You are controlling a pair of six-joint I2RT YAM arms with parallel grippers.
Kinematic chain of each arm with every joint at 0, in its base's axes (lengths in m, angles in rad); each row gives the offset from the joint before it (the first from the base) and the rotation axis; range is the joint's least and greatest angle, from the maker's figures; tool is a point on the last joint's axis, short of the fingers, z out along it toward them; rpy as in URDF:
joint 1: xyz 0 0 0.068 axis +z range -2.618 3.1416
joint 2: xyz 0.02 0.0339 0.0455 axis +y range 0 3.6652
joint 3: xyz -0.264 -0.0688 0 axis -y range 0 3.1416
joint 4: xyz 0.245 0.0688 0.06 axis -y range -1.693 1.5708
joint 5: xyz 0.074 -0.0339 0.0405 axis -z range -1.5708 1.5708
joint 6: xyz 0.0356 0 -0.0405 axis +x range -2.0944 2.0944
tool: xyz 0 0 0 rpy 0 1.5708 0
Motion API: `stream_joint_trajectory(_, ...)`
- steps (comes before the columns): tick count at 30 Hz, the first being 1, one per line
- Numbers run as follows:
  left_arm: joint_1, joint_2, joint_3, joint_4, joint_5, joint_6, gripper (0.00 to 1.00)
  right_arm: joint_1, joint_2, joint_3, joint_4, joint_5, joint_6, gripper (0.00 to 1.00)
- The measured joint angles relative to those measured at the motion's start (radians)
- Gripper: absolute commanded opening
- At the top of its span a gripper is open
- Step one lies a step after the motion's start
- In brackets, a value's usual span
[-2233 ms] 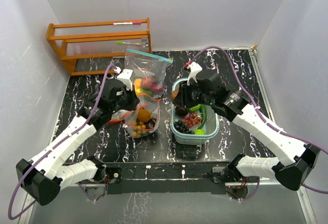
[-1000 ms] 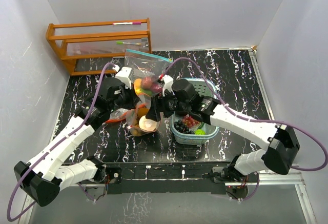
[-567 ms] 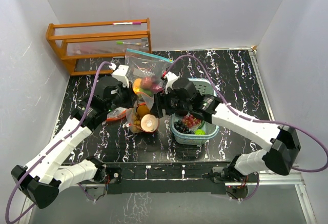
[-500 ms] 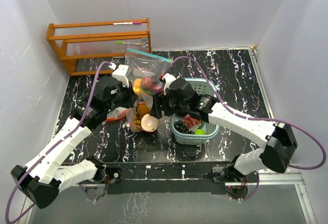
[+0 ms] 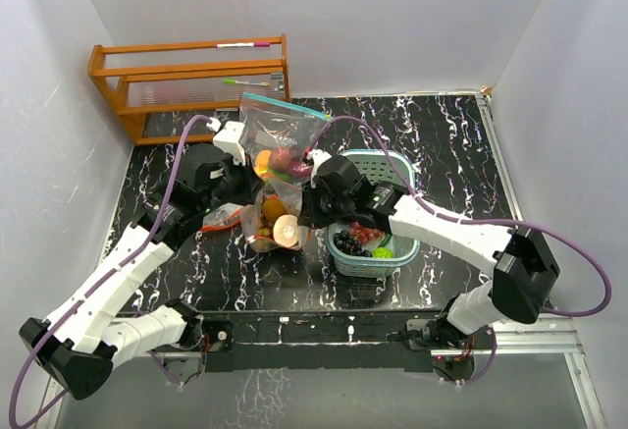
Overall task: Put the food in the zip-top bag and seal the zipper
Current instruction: Zip the zipper food storage bag at the center of the board.
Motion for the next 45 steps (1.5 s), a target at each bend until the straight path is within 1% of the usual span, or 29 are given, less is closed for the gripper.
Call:
stream_joint_trajectory(2, 0.000, 0.000, 0.000, 0.000, 0.000, 0.003, 0.00, 0.000, 0.008, 0.033, -0.037, 0.004, -0.004, 0.08)
stream_joint_trajectory(4, 0.000, 0.000, 0.000, -0.002, -0.002, 0.007, 0.00, 0.000, 0.020, 0.100, -0.094, 0.011, -0.011, 0.08)
stream_joint_trajectory(6, 0.000, 0.000, 0.002, -0.007, -0.006, 0.012, 0.00, 0.000, 0.037, 0.205, -0.159, 0.017, -0.016, 0.08)
stream_joint_trajectory(7, 0.000, 0.000, 0.002, -0.011, -0.008, 0.015, 0.00, 0.000, 0.055, 0.297, -0.209, 0.019, -0.016, 0.08)
stream_joint_trajectory(9, 0.000, 0.000, 0.003, -0.022, -0.012, 0.020, 0.00, -0.003, 0.085, 0.446, -0.256, 0.018, -0.015, 0.08)
stream_joint_trajectory(11, 0.000, -0.003, 0.003, -0.032, -0.012, 0.023, 0.00, -0.011, 0.108, 0.565, -0.272, 0.010, -0.016, 0.08)
stream_joint_trajectory(12, 0.000, -0.005, 0.003, -0.036, -0.012, 0.025, 0.00, -0.018, 0.109, 0.590, -0.272, -0.003, -0.016, 0.08)
stream_joint_trajectory(15, 0.000, -0.007, 0.030, -0.065, -0.012, 0.029, 0.00, -0.045, 0.107, 0.582, -0.281, -0.041, -0.013, 0.08)
stream_joint_trajectory(21, 0.000, -0.011, 0.140, -0.106, -0.019, 0.039, 0.00, -0.080, 0.124, 0.451, -0.323, -0.069, 0.007, 0.09)
stream_joint_trajectory(25, 0.000, -0.031, 0.146, -0.096, -0.014, 0.040, 0.00, -0.080, 0.131, 0.410, -0.333, -0.084, 0.014, 0.09)
stream_joint_trajectory(28, 0.000, -0.041, 0.098, -0.065, -0.003, 0.026, 0.00, -0.080, 0.131, 0.389, -0.322, -0.113, 0.022, 0.09)
stream_joint_trajectory(32, 0.000, -0.039, -0.009, -0.056, 0.017, -0.001, 0.00, -0.080, 0.129, 0.348, -0.274, -0.141, 0.042, 0.10)
stream_joint_trajectory(35, 0.000, -0.034, -0.048, -0.047, 0.023, -0.009, 0.00, -0.080, 0.129, 0.328, -0.257, -0.148, 0.045, 0.10)
stream_joint_trajectory(38, 0.000, -0.033, -0.077, -0.003, 0.024, -0.009, 0.00, -0.080, 0.117, 0.296, -0.232, -0.146, 0.048, 0.09)
stream_joint_trajectory(39, 0.000, -0.029, -0.084, 0.010, 0.026, -0.008, 0.04, -0.080, 0.111, 0.282, -0.225, -0.142, 0.048, 0.09)
stream_joint_trajectory(40, 0.000, -0.024, -0.089, 0.022, 0.029, -0.008, 0.18, -0.080, 0.105, 0.268, -0.222, -0.138, 0.051, 0.09)
stream_joint_trajectory(41, 0.000, -0.017, -0.092, 0.032, 0.035, -0.003, 0.27, -0.080, 0.101, 0.256, -0.218, -0.132, 0.053, 0.08)
stream_joint_trajectory(43, 0.000, -0.005, -0.095, 0.051, 0.051, 0.013, 0.31, -0.080, 0.096, 0.240, -0.211, -0.114, 0.059, 0.08)
stream_joint_trajectory(45, 0.000, -0.008, -0.096, 0.062, 0.068, 0.031, 0.42, -0.080, 0.094, 0.229, -0.206, -0.087, 0.063, 0.08)
